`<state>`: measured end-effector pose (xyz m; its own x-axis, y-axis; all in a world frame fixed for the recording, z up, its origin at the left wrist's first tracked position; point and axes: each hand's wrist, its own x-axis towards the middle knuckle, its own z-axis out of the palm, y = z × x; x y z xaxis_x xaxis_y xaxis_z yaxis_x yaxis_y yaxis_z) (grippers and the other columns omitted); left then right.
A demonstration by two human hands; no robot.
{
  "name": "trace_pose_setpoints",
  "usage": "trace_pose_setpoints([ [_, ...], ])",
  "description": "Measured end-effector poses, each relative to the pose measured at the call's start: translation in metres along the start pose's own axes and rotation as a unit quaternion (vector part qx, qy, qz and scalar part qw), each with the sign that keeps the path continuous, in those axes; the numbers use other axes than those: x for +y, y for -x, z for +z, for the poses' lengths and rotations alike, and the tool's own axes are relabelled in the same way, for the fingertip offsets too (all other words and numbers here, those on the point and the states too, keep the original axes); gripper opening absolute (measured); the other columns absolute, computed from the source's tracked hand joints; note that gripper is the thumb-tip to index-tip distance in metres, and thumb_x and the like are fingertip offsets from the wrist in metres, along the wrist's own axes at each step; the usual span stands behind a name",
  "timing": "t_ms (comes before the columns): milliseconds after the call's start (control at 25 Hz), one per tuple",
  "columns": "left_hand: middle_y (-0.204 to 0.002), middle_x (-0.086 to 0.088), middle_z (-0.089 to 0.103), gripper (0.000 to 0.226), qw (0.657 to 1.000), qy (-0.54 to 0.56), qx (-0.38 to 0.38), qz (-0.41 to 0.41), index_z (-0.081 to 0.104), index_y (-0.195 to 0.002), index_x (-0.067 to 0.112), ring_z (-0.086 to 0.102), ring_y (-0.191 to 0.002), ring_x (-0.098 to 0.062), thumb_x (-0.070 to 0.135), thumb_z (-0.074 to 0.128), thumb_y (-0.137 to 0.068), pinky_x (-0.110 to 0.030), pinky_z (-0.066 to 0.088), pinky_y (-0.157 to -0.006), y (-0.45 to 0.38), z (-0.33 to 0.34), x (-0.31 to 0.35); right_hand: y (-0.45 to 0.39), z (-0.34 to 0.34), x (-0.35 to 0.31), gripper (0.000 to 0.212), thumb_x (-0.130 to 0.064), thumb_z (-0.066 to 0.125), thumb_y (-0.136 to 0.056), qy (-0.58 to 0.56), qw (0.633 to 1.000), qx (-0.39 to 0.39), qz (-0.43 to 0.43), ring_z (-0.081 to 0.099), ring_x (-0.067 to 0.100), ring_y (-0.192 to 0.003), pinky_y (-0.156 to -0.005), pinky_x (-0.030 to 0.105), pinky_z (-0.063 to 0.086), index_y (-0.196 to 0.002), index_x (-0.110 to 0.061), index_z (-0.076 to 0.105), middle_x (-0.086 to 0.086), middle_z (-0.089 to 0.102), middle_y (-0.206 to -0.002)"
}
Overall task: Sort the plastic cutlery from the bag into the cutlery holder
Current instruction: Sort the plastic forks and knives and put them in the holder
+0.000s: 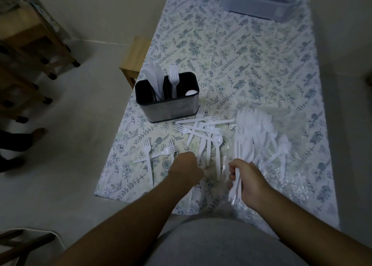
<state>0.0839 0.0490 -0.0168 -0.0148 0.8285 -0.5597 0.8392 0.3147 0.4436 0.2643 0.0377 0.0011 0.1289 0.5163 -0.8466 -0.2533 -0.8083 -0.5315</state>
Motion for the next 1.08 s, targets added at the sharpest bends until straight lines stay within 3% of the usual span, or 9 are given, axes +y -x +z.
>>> trace_pose_setpoints([
  [120,-0.057,-0.006,0.062,0.024,0.998,0.040,-0.038,-0.024,0.060,-0.062,0.005,0.056,-0.044,-0.012,0.019,0.070,-0.079,-0.024,0.050,-0.043,0.021,-0.008,-0.010,0.005,0.005,-0.002,0.008,-0.003,0.063,-0.090,-0.001,1.000,-0.005,0.003,0.039,0.017,-0.051,-0.047,0.029,0.037,-0.096,-0.008,0.062,0.004,0.043,-0.062],
  [240,-0.069,-0.010,0.074,0.014,0.994,0.095,-0.050,0.022,0.072,-0.078,0.004,0.069,-0.056,-0.015,0.018,0.071,-0.082,-0.032,0.063,-0.060,0.051,-0.011,-0.009,0.016,0.015,0.001,0.015,-0.021,0.077,-0.088,0.057,0.997,-0.053,-0.003,0.046,0.017,-0.057,-0.050,0.030,0.043,-0.099,-0.012,0.070,0.002,0.049,-0.063],
  [360,-0.081,-0.004,0.075,0.010,0.986,0.103,-0.027,0.126,0.073,-0.090,0.012,0.069,-0.068,-0.013,0.017,0.066,-0.085,-0.028,0.058,-0.067,0.064,-0.011,0.006,0.023,0.028,0.005,0.031,-0.036,0.081,-0.083,0.117,0.989,-0.083,-0.025,0.071,0.036,-0.083,-0.078,0.048,0.061,-0.098,-0.009,0.074,0.012,0.075,-0.081],
  [440,-0.082,-0.005,0.072,0.014,0.977,0.091,0.008,0.191,0.072,-0.090,0.011,0.063,-0.068,-0.014,0.015,0.059,-0.090,-0.027,0.055,-0.066,0.058,-0.008,0.013,0.023,0.030,0.002,0.044,-0.040,0.077,-0.086,0.121,0.990,-0.058,-0.041,0.068,0.044,-0.110,-0.093,0.052,0.057,-0.111,-0.004,0.071,0.014,0.077,-0.107],
  [560,-0.124,-0.008,0.065,0.031,0.975,0.014,0.047,0.218,0.063,-0.123,0.012,0.059,-0.112,-0.022,0.017,0.052,-0.095,-0.040,0.053,-0.095,0.034,-0.002,0.021,0.016,0.016,-0.012,0.040,-0.044,0.067,-0.093,0.084,0.995,0.000,-0.044,0.073,0.031,-0.085,-0.076,0.044,0.058,-0.105,-0.006,0.071,0.011,0.076,-0.094],
  [680,-0.162,-0.011,0.029,0.058,0.954,-0.143,0.010,0.265,0.031,-0.154,0.011,0.025,-0.150,-0.028,0.026,0.045,-0.100,-0.049,0.028,-0.120,0.012,0.007,0.031,0.012,0.004,-0.019,0.032,-0.039,0.066,-0.095,0.051,0.998,0.022,-0.043,0.064,0.019,-0.053,-0.053,0.033,0.051,-0.086,-0.009,0.071,0.008,0.068,-0.069],
  [800,-0.168,-0.009,0.008,0.068,0.934,-0.223,-0.008,0.278,0.009,-0.160,0.010,0.005,-0.155,-0.027,0.034,0.037,-0.103,-0.045,0.011,-0.125,0.011,0.019,0.024,0.008,-0.004,-0.015,0.028,-0.036,0.068,-0.094,0.053,0.998,0.008,-0.028,0.060,0.021,-0.061,-0.058,0.034,0.049,-0.091,-0.008,0.070,0.008,0.065,-0.073],
  [920,-0.168,-0.005,0.001,0.068,0.950,-0.197,0.007,0.242,0.002,-0.160,0.013,-0.002,-0.156,-0.023,0.039,0.031,-0.104,-0.037,-0.001,-0.122,0.026,0.024,0.001,0.005,-0.009,-0.006,0.025,-0.034,0.069,-0.093,0.042,0.999,-0.011,-0.018,0.054,0.018,-0.055,-0.055,0.033,0.044,-0.087,-0.011,0.067,0.004,0.059,-0.066],
  [1080,-0.169,-0.003,0.005,0.070,0.970,-0.165,0.012,0.180,0.004,-0.161,0.016,0.001,-0.155,-0.021,0.044,0.033,-0.103,-0.038,0.003,-0.124,0.044,0.023,-0.013,0.002,-0.006,-0.002,0.018,-0.025,0.068,-0.094,0.031,0.999,-0.020,-0.011,0.044,0.017,-0.051,-0.050,0.031,0.037,-0.084,-0.012,0.061,0.000,0.051,-0.058],
])
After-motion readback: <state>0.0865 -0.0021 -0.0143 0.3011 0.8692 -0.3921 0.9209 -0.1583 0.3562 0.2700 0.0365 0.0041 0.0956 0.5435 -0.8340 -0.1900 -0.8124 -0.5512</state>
